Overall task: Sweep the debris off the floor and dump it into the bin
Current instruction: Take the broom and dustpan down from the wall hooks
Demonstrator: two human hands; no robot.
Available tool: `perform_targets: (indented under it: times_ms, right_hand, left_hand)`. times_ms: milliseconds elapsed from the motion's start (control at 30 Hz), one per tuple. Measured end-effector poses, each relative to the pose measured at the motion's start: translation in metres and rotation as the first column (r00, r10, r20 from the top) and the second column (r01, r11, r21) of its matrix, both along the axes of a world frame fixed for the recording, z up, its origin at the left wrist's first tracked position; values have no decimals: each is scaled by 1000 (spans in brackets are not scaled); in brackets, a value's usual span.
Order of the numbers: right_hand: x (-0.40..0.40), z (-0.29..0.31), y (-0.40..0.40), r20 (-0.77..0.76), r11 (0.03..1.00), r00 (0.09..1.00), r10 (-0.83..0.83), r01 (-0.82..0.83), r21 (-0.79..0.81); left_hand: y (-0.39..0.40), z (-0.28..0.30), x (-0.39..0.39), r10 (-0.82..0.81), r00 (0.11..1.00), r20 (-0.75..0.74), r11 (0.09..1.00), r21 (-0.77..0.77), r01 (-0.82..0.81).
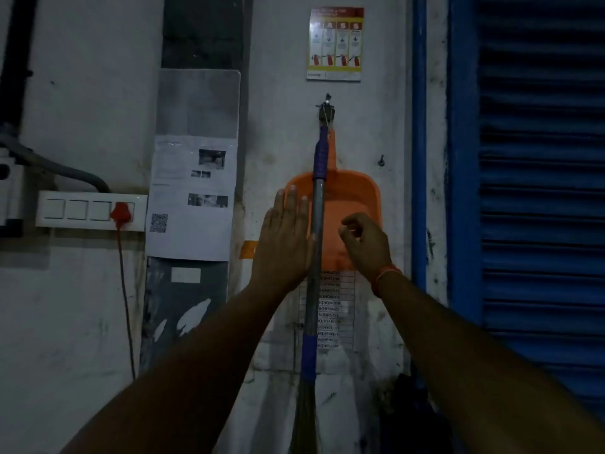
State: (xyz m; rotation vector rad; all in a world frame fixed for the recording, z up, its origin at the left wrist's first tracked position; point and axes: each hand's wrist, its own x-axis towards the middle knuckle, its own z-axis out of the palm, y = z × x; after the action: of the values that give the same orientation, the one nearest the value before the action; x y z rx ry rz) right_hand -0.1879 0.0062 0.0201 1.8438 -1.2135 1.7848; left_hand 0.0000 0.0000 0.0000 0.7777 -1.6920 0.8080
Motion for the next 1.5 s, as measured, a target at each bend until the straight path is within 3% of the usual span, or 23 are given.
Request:
perform_targets:
  times_ms: [167,333,600,800,1067,1233,1367,1500]
  right_hand:
    - [10,17,-14,58,978,982,177,-182,103]
    - [16,33,-36,58,929,947,315,-320,183]
    - [19,43,-50,114,837,888,446,-459,299]
    - [23,49,-57,49,908,928,368,-370,197]
    - [30,112,-39,-18,927,932,361,-357,115]
    - [32,133,-27,-2,913,915,403,-402,68]
    - [36,135,-14,29,887,889,458,-459,57]
    - [42,131,-1,66,844,845,531,-534,47]
  left_hand:
    - [1,3,4,0,1000,-17,999,47,1]
    - [-6,3,5,-328,928,-175,936,72,345]
    - [-16,9,11,-423,828,-368,832,205,515]
    - [-17,2,22,-436,813,-386,766,316,560]
    - [-17,-1,35,-546,747,-379,613,427,665]
    - [-12,-1,33,-587,678,-443,471,495,730]
    - [-7,-2,27,-607,682,-409,476,499,724]
    - [-3,-2,19,-661,594,-459,416,435,799]
